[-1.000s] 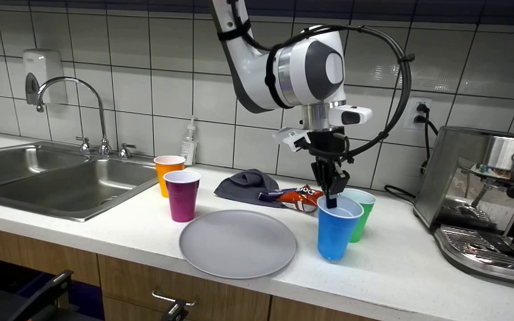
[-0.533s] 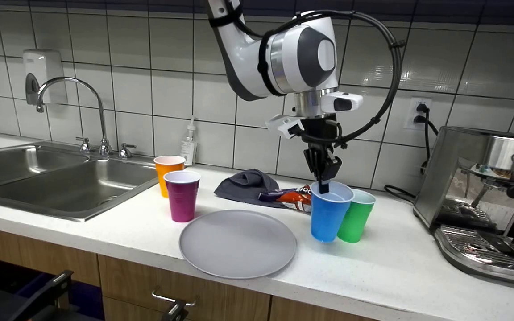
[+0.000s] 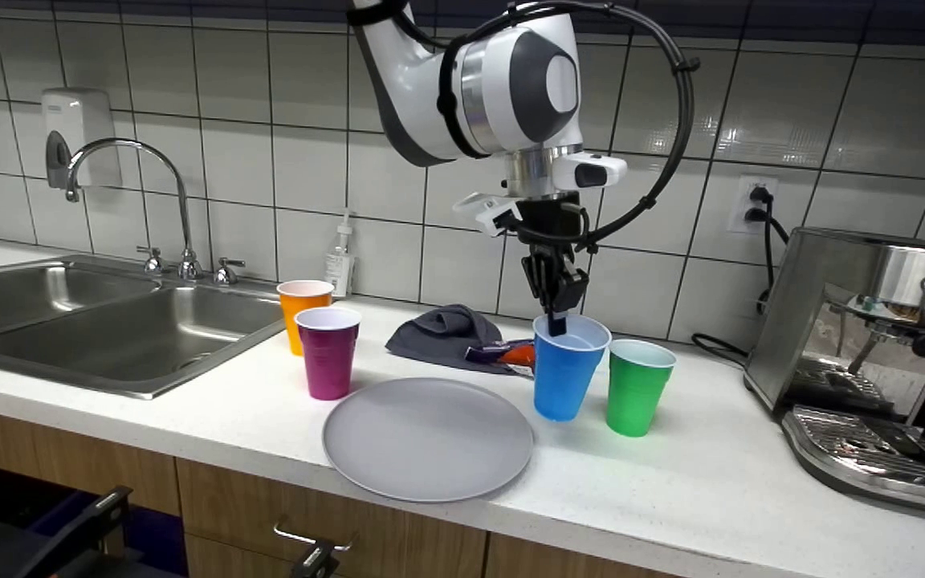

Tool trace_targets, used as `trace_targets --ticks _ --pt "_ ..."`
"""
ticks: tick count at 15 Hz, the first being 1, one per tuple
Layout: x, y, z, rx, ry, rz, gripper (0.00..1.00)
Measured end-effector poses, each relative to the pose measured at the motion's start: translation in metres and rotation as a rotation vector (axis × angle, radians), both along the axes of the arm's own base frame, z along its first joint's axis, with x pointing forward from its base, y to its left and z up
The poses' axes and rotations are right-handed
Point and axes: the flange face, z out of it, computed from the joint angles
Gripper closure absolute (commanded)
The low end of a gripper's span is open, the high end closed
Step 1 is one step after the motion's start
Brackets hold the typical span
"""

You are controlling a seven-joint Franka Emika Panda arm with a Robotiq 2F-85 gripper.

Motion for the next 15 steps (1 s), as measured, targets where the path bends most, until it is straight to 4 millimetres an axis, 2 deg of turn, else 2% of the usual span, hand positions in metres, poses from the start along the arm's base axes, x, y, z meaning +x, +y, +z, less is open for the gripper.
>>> trace_targets --ticks 7,15 --pt "-0.013 0.033 0.004 0.003 0.017 0.087 0.99" --pt "-0.029 0.067 -0.017 0.019 0.078 0.168 0.99"
